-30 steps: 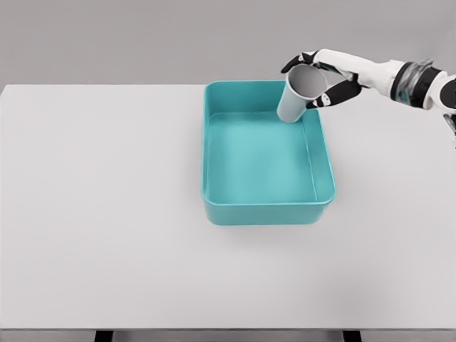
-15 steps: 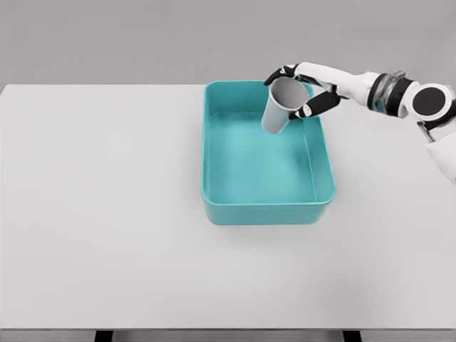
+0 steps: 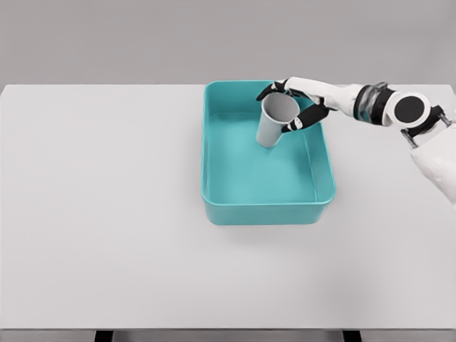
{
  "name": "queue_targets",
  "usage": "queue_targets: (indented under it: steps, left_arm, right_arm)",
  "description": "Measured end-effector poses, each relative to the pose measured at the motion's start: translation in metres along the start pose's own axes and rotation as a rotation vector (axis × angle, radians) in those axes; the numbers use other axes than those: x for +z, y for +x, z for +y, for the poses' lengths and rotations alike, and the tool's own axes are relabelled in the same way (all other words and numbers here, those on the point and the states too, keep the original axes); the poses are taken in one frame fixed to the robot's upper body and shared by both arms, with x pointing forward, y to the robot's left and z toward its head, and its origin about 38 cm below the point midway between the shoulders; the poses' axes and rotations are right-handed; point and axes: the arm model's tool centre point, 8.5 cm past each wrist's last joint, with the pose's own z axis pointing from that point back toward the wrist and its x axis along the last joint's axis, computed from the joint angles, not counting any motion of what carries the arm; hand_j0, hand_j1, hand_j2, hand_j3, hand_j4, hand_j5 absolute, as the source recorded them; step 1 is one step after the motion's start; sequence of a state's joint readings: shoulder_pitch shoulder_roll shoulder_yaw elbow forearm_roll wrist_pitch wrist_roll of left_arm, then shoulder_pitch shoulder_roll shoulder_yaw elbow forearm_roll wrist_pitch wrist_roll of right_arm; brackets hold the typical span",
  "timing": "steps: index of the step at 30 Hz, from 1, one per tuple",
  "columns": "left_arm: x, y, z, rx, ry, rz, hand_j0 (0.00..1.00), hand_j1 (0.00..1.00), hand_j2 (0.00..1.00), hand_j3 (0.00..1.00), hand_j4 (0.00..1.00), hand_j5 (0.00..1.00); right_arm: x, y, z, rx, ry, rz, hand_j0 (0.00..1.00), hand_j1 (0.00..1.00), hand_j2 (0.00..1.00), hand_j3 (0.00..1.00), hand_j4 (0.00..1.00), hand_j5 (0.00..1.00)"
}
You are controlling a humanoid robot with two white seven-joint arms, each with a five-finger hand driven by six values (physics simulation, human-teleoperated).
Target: Put the paper cup into the basket with your right arm
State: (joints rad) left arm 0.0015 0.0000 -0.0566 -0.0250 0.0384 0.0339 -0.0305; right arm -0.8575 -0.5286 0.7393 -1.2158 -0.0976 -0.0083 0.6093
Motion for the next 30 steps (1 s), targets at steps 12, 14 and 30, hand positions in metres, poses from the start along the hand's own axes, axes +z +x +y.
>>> queue_targets:
  steps: [12,14,30]
  left_arm:
    - [0.0000,0.0000,0.0000,0.000,0.000,0.000,1.00,1.00,1.00,1.00,1.00,1.00]
    - [0.0000,0.0000,0.0000,0.000,0.000,0.000,1.00,1.00,1.00,1.00,1.00,1.00]
    - [0.0000,0.0001,0.0000,0.000,0.000,0.000,1.00,1.00,1.00,1.00,1.00,1.00]
  right_arm:
    - [-0.0025,0.0005,0.0027,0.003,0.013,0.002,0.84,0.84,0.84,0.84,0.84,0.84]
    - [-0.0027,0.0010,0.0031,0.003,0.014,0.001,0.87,0.87,0.87,0.87,0.87,0.87]
    - [-0.0016,0.0055,0.0042,0.017,0.018,-0.009,0.97,0.97,0.97,0.97,0.97,0.97]
